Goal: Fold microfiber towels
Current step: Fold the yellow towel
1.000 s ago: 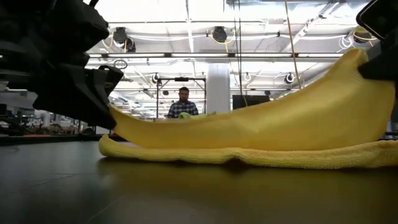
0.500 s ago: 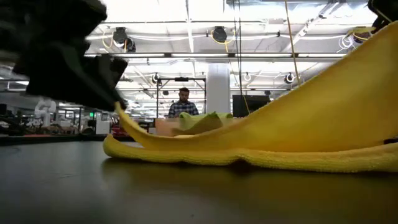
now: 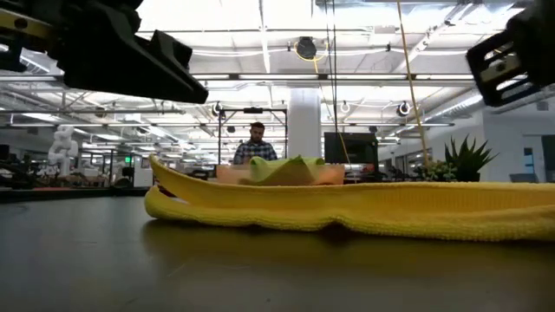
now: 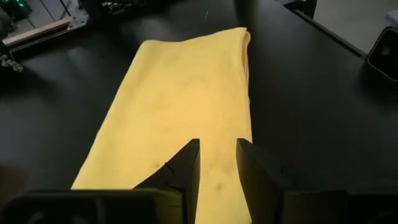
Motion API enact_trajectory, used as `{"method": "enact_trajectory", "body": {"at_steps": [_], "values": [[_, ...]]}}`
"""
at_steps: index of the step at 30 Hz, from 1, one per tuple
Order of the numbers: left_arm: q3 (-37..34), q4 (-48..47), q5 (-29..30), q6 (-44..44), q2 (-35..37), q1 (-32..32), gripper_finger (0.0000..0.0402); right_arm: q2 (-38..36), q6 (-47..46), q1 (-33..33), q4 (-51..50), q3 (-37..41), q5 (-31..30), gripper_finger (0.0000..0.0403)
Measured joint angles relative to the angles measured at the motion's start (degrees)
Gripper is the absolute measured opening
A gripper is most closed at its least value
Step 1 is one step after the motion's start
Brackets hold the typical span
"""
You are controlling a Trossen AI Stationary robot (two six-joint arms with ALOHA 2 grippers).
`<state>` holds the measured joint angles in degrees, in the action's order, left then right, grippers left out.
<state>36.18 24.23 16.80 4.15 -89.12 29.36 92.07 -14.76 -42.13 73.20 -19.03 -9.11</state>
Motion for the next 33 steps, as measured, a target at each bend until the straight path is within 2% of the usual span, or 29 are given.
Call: {"method": "enact_trajectory", "body": {"at_steps": [5,8,14,19,23,33], "values": [[0.0,1.7,0.0,-0.5,0.0,0.0,0.0108,0.0,1.2,0.3,-3.7,0.0,-10.8,0.0186],[0.0,4.8,0.0,-2.6,-0.7,0.0,0.0108,0.0,2.6,1.1,-3.6,0.0,-13.4,0.0186],[0.0,13.8,-0.3,-3.5,-6.6,0.0,0.0108,0.0,4.0,4.1,-3.6,0.0,-13.5,0.0185],[0.0,23.7,-0.1,-4.4,-13.5,-0.2,0.0108,0.0,4.8,6.5,-9.3,0.0,-13.6,0.0181],[0.0,28.3,0.0,-8.6,-17.7,-0.5,0.0108,0.0,5.5,8.5,-12.1,0.0,-13.6,0.0180],[0.1,33.5,2.1,-14.0,-19.3,-0.5,0.0108,0.0,3.7,11.1,-16.9,0.0,-13.4,0.0180]]}}
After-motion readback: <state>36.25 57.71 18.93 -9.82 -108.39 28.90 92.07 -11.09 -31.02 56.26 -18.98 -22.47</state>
